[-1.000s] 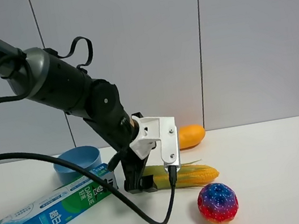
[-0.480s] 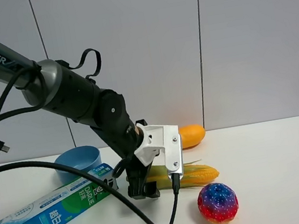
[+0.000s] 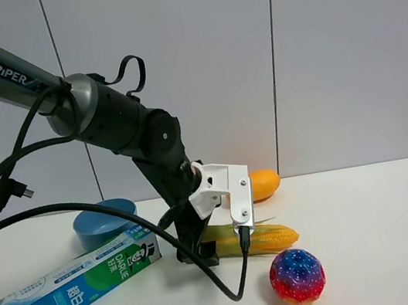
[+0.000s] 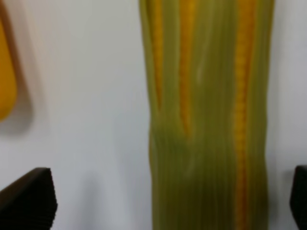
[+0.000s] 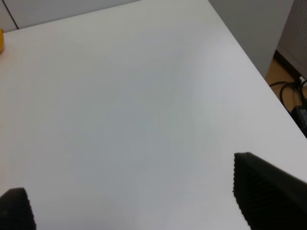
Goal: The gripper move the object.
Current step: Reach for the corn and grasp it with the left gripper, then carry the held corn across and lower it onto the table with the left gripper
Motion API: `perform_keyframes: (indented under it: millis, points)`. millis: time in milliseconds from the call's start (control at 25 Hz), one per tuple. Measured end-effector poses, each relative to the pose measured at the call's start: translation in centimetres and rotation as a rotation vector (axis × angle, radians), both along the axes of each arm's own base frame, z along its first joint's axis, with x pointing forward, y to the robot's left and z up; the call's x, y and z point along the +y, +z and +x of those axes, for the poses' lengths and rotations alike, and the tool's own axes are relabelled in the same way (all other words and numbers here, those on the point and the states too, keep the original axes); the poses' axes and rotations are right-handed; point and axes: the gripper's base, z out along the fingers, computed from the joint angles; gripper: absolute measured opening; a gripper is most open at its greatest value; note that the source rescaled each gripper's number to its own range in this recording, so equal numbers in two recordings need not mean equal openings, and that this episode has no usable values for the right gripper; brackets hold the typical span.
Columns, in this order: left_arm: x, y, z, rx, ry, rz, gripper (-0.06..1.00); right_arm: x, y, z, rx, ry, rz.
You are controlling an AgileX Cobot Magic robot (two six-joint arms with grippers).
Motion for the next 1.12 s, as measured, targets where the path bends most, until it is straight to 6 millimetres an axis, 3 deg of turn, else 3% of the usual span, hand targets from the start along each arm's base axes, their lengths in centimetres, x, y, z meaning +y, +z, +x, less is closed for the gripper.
perform_keyframes:
  millis: [640, 680, 760, 880, 1120]
  points:
    - [-0.1, -0.9, -0.2, 0.051, 0.026, -0.005, 0.99, 0.0, 0.0, 0.0, 0.0, 0.0, 0.0]
    - [-0.1, -1.0, -0.2, 0.053, 0.027, -0.006, 0.93, 0.0, 0.0, 0.0, 0.0, 0.0, 0.0]
    - [-0.1, -1.1, -0.2, 0.056, 0.028, -0.006, 0.67, 0.0, 0.0, 0.0, 0.0, 0.0, 0.0]
    - [-0.1, -1.2, -0.2, 0.061, 0.028, -0.001, 0.0, 0.0, 0.0, 0.0, 0.0, 0.0, 0.0]
    - [0.0, -1.0, -0.2, 0.06, 0.027, 0.0, 0.02, 0.0, 0.0, 0.0, 0.0, 0.0, 0.0]
